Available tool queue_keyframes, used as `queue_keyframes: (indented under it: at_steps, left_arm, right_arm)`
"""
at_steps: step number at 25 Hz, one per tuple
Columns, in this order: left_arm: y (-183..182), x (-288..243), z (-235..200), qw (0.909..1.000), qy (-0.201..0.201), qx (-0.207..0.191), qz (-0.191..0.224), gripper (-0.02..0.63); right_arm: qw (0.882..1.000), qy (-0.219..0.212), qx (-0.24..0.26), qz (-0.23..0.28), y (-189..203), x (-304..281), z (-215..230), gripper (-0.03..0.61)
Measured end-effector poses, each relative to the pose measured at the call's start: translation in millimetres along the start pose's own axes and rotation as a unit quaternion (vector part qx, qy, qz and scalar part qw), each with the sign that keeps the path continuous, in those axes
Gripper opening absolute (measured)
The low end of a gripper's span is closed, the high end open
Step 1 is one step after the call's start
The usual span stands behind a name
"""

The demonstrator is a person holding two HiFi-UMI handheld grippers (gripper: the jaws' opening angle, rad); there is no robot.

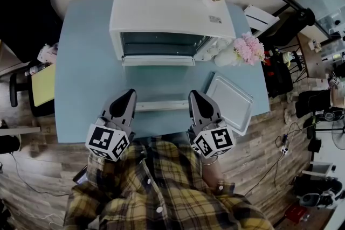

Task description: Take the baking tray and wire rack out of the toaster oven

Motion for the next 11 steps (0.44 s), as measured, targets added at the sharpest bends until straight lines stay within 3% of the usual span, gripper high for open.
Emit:
queue_keyframes:
  at_steps: [11]
  left_arm:
    - [4.2, -6.4, 2.4, 0.9999, 0.012, 0.006, -0.008, -0.009]
  right_arm:
    - [1.0, -0.002, -0.007, -0.015, 8.7, 1.6, -2.1, 0.003]
Point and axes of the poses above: the fingertips, and each gripper's own axes: x backward along the fingers, z to its right, y out of its underside, the point moved 3 cm from there along x, backward along the fingers, and after that the axes turned 7 degrees about x, right-handed, at the moved point
